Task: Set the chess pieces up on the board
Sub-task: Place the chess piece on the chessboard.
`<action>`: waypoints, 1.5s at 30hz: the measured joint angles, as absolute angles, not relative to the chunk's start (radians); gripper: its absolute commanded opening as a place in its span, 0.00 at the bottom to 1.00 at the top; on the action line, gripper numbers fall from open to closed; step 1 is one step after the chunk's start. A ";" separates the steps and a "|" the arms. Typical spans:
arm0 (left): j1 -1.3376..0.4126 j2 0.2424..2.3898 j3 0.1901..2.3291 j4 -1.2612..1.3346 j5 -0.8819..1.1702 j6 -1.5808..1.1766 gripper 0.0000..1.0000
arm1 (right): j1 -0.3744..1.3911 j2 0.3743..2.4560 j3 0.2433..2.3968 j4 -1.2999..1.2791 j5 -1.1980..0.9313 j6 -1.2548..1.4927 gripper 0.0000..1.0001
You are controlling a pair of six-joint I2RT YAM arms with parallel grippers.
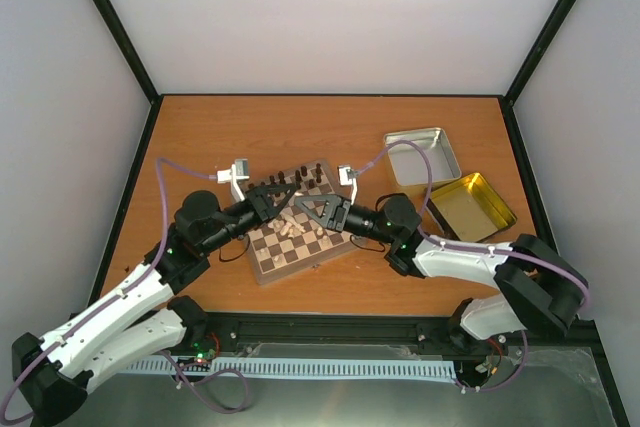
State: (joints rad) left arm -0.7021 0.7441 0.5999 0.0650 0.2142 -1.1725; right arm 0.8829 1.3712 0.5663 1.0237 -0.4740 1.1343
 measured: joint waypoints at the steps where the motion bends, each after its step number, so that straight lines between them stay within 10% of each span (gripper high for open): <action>1: -0.702 0.744 0.600 0.067 0.215 -1.175 0.14 | 0.884 1.378 0.559 1.050 -0.466 1.145 0.31; 22: -0.702 0.709 0.583 0.064 0.199 -1.187 0.17 | 0.891 1.498 0.547 1.291 -0.406 1.265 0.10; 29: -0.702 0.709 0.583 0.027 0.170 -1.163 0.59 | 0.892 1.493 0.547 1.233 -0.400 1.244 0.06; 34: -0.702 0.707 0.609 -0.105 0.076 -1.092 0.82 | 0.892 1.436 0.548 1.007 -0.399 1.178 0.06; 45: -0.702 0.569 0.757 -0.571 -0.314 -0.844 0.96 | 0.895 1.511 1.048 -0.203 -0.323 0.718 0.04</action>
State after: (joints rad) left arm -0.7025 0.5686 0.7574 -0.5713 -0.3141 -0.8440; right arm 0.8951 1.5108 1.0477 -0.2031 -0.3229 0.7181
